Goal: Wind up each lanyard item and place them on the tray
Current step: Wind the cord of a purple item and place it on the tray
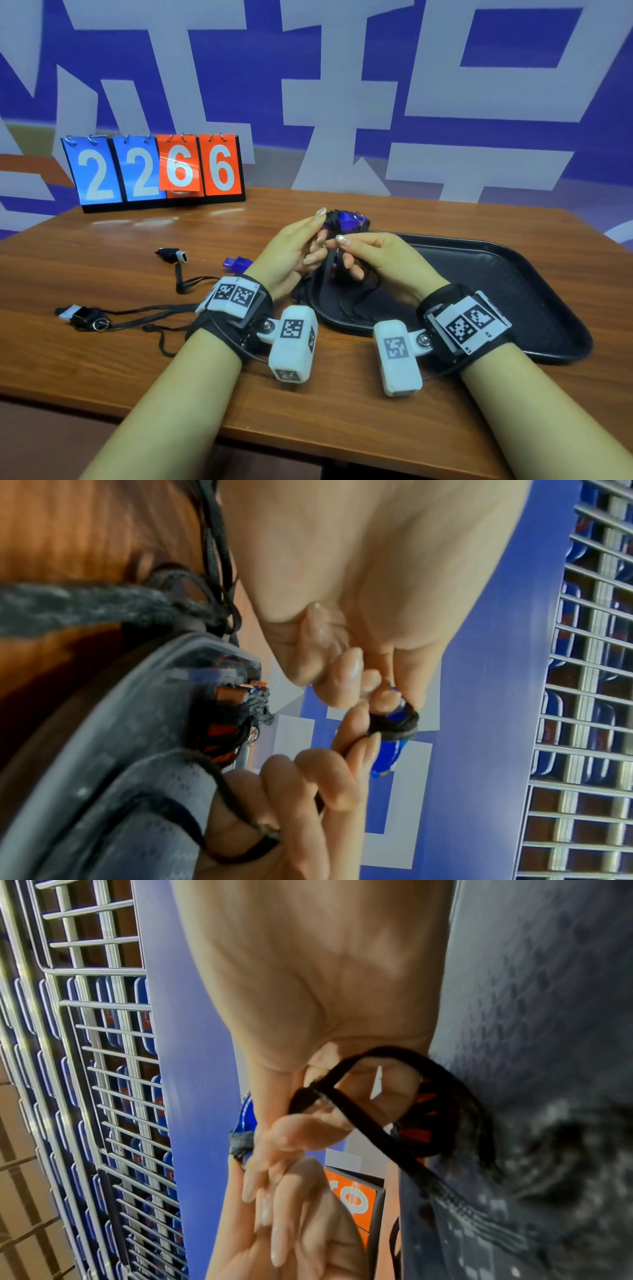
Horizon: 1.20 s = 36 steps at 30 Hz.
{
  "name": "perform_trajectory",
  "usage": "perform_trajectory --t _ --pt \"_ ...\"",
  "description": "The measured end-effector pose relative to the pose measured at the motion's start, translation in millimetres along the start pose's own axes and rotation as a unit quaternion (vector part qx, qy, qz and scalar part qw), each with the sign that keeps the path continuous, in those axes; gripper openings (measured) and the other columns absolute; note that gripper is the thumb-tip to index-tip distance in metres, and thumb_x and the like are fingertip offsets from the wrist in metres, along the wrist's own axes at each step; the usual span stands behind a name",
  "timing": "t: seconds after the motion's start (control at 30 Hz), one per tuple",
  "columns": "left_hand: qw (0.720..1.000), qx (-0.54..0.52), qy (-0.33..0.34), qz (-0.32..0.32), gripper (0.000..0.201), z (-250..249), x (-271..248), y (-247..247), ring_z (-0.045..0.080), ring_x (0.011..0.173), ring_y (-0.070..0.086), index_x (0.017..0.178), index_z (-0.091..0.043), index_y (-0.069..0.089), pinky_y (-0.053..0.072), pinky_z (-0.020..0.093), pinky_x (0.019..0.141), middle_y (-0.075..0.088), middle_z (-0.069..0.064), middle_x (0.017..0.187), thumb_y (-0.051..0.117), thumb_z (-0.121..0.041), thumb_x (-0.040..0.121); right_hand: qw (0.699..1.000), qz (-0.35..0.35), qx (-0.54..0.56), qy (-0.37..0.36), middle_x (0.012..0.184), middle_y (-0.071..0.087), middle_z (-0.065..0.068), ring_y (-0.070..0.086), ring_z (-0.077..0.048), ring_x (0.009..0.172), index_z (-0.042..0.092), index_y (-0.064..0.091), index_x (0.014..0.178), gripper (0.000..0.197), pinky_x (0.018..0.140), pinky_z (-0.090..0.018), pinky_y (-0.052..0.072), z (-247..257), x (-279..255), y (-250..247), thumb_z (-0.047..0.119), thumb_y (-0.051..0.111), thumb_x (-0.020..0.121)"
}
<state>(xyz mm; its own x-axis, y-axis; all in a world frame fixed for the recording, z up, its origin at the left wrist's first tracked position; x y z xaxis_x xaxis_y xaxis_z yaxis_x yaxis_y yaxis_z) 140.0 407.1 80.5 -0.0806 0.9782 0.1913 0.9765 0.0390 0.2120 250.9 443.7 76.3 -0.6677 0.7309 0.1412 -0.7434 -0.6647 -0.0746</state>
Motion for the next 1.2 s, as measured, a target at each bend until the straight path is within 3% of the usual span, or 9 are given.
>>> perform_trajectory --t 0.1,0.23,0.43,0.57,0.67,0.73,0.87,1.03,1.2 --pt "1.0 0.006 -0.008 0.026 0.042 0 -2 4 0.003 0.041 0.025 0.063 -0.017 0.043 0.009 0.022 0.046 0.035 -0.005 0.056 0.046 -0.038 0.1 0.999 0.026 0.0 0.021 0.063 0.057 0.006 0.045 -0.009 0.055 0.011 0.076 0.094 0.021 0.057 -0.018 0.036 0 -3 2 0.023 0.059 0.096" --pt "0.998 0.046 -0.006 0.041 0.04 -3 -5 3 0.005 0.046 0.02 0.062 -0.019 0.044 0.008 0.021 0.045 0.034 -0.005 0.058 0.048 -0.04 0.096 0.997 0.039 -0.006 0.062 0.058 0.054 0.0 0.049 -0.008 0.052 0.011 0.069 0.071 0.029 0.046 -0.012 0.038 -2 -6 1 0.02 0.058 0.097" --pt "0.99 0.1 -0.02 0.095 0.042 2 -9 11 0.006 0.049 0.022 0.058 -0.025 0.045 0.015 0.016 0.042 0.028 -0.006 0.057 0.049 -0.038 0.098 0.987 0.005 0.116 0.109 0.062 0.063 0.002 0.049 -0.003 0.049 0.007 0.067 0.08 0.017 0.046 -0.013 0.041 -13 -4 -7 0.008 0.058 0.095" --pt "0.981 0.13 -0.026 0.141 0.04 5 -13 21 0.007 0.052 0.024 0.059 -0.026 0.047 0.013 0.021 0.047 0.032 -0.005 0.059 0.048 -0.037 0.098 0.985 -0.019 0.126 0.112 0.061 0.049 0.002 0.034 -0.004 0.049 0.007 0.069 0.094 0.014 0.039 -0.011 0.026 -18 -1 -14 0.009 0.056 0.096" --pt "0.977 0.152 -0.03 0.146 0.043 6 -13 21 0.006 0.051 0.025 0.059 -0.028 0.051 0.016 0.016 0.045 0.034 -0.009 0.058 0.047 -0.037 0.101 0.993 -0.034 0.077 0.08 0.058 0.049 0.006 0.031 -0.004 0.048 0.01 0.07 0.097 0.013 0.04 -0.013 0.022 -9 -3 -17 0.016 0.059 0.095" --pt "0.975 0.172 -0.037 0.136 0.04 7 -11 20 0.005 0.05 0.025 0.063 -0.023 0.045 0.021 0.013 0.043 0.034 -0.009 0.058 0.046 -0.035 0.101 0.996 -0.055 0.053 0.05 0.058 0.055 0.009 0.037 -0.003 0.046 0.012 0.071 0.099 0.013 0.041 -0.013 0.024 -2 -4 -21 0.02 0.062 0.093" --pt "0.976 0.19 -0.035 0.105 0.043 9 -8 14 0.005 0.05 0.023 0.062 -0.026 0.047 0.021 0.013 0.043 0.033 -0.011 0.058 0.043 -0.032 0.104 0.994 -0.109 0.018 0.011 0.076 0.067 0.005 0.048 -0.002 0.053 0.016 0.07 0.094 0.007 0.043 -0.012 0.031 7 -6 -29 0.018 0.064 0.093" --pt "0.975 0.211 -0.013 0.067 0.039 6 -2 6 0.006 0.049 0.022 0.068 -0.021 0.042 0.021 0.014 0.042 0.029 -0.009 0.058 0.045 -0.035 0.104 0.983 -0.164 0.048 -0.073 0.085 0.067 -0.016 0.056 0.004 0.046 -0.009 0.062 0.113 0.022 0.044 -0.006 0.037 26 -12 -32 0.0 0.061 0.092" --pt "0.975 0.216 0.004 0.054 0.039 3 -1 4 0.005 0.046 0.024 0.069 -0.019 0.043 0.023 0.014 0.042 0.033 -0.011 0.055 0.044 -0.034 0.104 0.973 -0.205 0.018 -0.1 0.086 0.07 -0.02 0.055 0.004 0.044 -0.011 0.067 0.102 0.02 0.048 -0.005 0.039 30 -15 -40 0.001 0.07 0.085"
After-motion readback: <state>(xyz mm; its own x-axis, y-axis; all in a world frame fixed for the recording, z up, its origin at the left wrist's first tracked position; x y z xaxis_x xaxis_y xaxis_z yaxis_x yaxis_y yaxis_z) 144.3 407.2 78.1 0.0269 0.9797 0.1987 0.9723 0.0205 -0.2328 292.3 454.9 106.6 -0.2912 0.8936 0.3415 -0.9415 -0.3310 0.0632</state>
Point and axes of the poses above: each hand's wrist, its own x-axis towards the middle knuckle, its own y-axis out of the palm, z = x × y, the point moved 9 cm from there along x, towards the middle knuckle
